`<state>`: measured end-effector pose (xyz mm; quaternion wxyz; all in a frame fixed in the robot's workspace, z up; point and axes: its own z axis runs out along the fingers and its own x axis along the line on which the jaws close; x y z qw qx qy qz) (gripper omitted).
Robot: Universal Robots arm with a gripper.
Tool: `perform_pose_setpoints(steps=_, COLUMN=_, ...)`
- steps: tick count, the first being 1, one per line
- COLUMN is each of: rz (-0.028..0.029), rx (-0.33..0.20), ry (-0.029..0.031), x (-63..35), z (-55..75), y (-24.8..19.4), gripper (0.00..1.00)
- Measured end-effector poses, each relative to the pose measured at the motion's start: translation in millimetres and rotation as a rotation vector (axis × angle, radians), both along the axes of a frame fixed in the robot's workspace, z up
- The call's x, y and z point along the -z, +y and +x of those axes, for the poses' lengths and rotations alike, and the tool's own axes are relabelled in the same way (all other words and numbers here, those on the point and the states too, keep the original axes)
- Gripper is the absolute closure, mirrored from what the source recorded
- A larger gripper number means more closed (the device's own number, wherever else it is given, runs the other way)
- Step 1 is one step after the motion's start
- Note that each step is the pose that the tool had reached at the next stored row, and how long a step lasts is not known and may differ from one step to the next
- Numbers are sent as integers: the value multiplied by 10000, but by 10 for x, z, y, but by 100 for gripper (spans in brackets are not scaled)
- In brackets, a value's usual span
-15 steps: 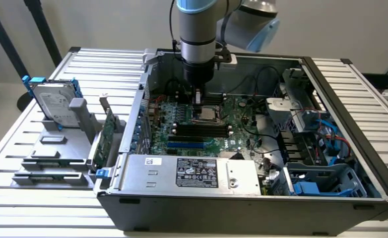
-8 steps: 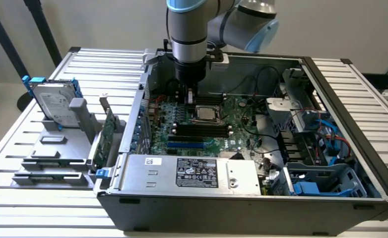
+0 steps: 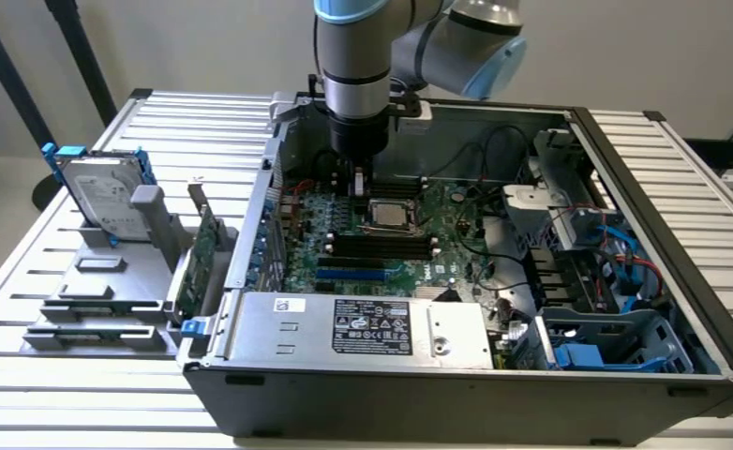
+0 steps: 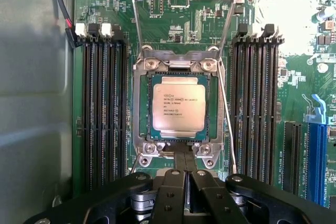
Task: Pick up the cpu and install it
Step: 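Close the cpu cover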
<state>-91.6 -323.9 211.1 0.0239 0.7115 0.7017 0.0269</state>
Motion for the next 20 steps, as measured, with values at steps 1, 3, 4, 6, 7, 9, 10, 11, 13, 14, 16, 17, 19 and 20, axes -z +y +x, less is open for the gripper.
perform_pose_setpoints(steps=1, rz=0, rx=-3, ry=0, x=0, z=-1, y=0, gripper=89)
perform_pose_setpoints(steps=3, rz=0, rx=-10, ry=0, x=0, z=-1, y=0, gripper=89)
perform_pose_setpoints(steps=4, rz=0, rx=-13, ry=0, x=0, z=-2, y=0, gripper=89)
perform_pose_setpoints(steps=6, rz=1, rx=-17, ry=0, x=0, z=5, y=0, gripper=89)
perform_pose_setpoints(steps=7, rz=1, rx=-17, ry=1, x=0, z=23, y=0, gripper=89)
perform_pose_setpoints(steps=9, rz=1, rx=-23, ry=14, x=-6, z=112, y=0, gripper=89)
perform_pose_setpoints(steps=10, rz=3, rx=-23, ry=23, x=-15, z=157, y=0, gripper=89)
perform_pose_setpoints(steps=11, rz=3, rx=-25, ry=34, x=-28, z=202, y=0, gripper=89)
perform_pose_setpoints(steps=13, rz=4, rx=-26, ry=57, x=-62, z=290, y=-1, gripper=89)
perform_pose_setpoints(steps=14, rz=7, rx=-28, ry=67, x=-84, z=335, y=-1, gripper=89)
perform_pose_setpoints(steps=16, rz=8, rx=-32, ry=91, x=-139, z=429, y=-1, gripper=89)
perform_pose_setpoints(steps=17, rz=10, rx=-33, ry=104, x=-172, z=474, y=-1, gripper=89)
perform_pose_setpoints(steps=19, rz=17, rx=-39, ry=132, x=-256, z=561, y=-1, gripper=89)
perform_pose_setpoints(steps=20, rz=22, rx=-42, ry=145, x=-300, z=602, y=-1, gripper=89)
